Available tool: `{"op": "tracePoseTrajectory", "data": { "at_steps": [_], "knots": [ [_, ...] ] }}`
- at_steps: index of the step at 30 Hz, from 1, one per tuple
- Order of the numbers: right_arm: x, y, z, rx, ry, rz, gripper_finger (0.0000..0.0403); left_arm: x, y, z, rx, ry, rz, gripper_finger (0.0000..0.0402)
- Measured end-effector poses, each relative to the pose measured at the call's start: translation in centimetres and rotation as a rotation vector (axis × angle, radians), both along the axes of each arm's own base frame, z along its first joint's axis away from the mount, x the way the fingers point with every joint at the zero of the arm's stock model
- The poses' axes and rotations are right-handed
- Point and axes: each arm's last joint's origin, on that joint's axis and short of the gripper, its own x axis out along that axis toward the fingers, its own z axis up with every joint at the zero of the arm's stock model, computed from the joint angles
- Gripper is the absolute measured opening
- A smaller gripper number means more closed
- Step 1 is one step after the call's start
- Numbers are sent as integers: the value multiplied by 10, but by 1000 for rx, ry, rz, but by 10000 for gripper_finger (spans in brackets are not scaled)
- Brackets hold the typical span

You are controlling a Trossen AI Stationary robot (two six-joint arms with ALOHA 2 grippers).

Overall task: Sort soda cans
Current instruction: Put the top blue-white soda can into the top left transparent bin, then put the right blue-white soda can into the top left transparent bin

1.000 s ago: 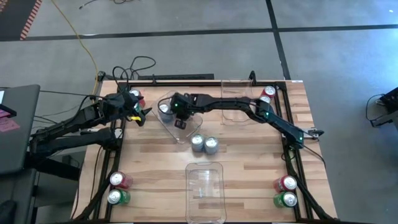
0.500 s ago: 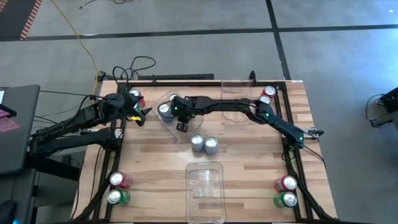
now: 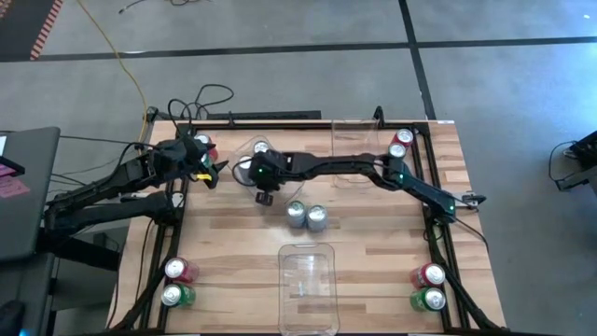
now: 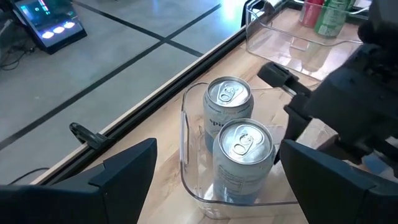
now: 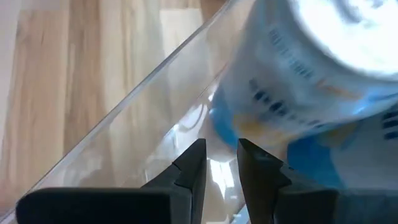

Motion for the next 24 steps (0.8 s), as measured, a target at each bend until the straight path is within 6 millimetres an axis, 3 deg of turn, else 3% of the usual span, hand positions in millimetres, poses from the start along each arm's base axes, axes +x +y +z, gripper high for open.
{"op": "tracePoseTrajectory", "data": {
  "at_steps": [13, 24],
  "knots": [
    [-1, -19, 3, -1, -42, -40, 109, 0, 0, 0, 4, 8, -4, 333],
    [-7, 1, -2, 30, 102, -16, 109, 0, 0, 0, 16, 14, -10, 333]
  ]
}}
